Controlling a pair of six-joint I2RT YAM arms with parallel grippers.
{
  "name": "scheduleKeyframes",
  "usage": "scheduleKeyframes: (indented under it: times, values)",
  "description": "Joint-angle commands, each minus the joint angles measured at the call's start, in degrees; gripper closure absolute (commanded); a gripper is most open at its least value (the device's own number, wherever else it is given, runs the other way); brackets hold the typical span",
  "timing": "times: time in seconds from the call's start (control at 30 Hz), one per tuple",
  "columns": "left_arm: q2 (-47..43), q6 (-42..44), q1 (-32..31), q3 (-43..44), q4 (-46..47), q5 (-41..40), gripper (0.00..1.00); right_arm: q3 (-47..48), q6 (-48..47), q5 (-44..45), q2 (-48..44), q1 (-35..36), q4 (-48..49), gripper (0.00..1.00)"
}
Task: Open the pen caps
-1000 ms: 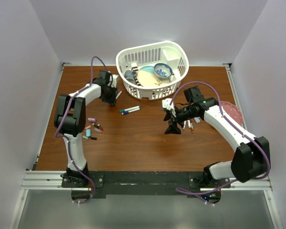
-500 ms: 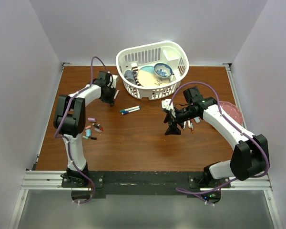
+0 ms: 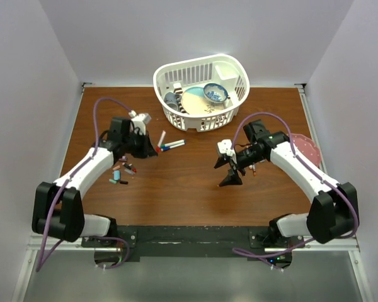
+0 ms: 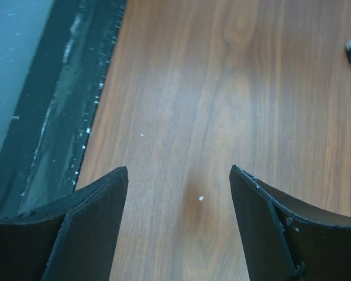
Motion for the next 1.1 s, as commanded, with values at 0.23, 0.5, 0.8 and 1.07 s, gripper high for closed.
scheduleKeyframes:
  times: [0.23, 0.5, 0.8, 1.07]
  values:
    - [5.6, -13.3, -24.7, -8.1, 15.1, 21.0, 1.00, -5.2, -7.7, 4.2, -5.1, 6.4, 3.2, 0.21]
    - [14.2, -14.6, -30.9, -2.6, 21.0, 23.3, 1.00, -8.4, -7.2, 13.2, -1.8, 13.8, 7.0, 0.24]
    - [14.4, -15.5, -31.9, -2.8, 23.5, 25.3, 1.00, -9.5, -4.0, 20.4, 3.1, 20.4, 11.0, 0.43]
    - [13.0, -14.2, -31.6, -3.4, 22.1, 24.1, 1.00, -8.4, -0.5, 24.5, 3.0, 20.7, 12.5, 0.71]
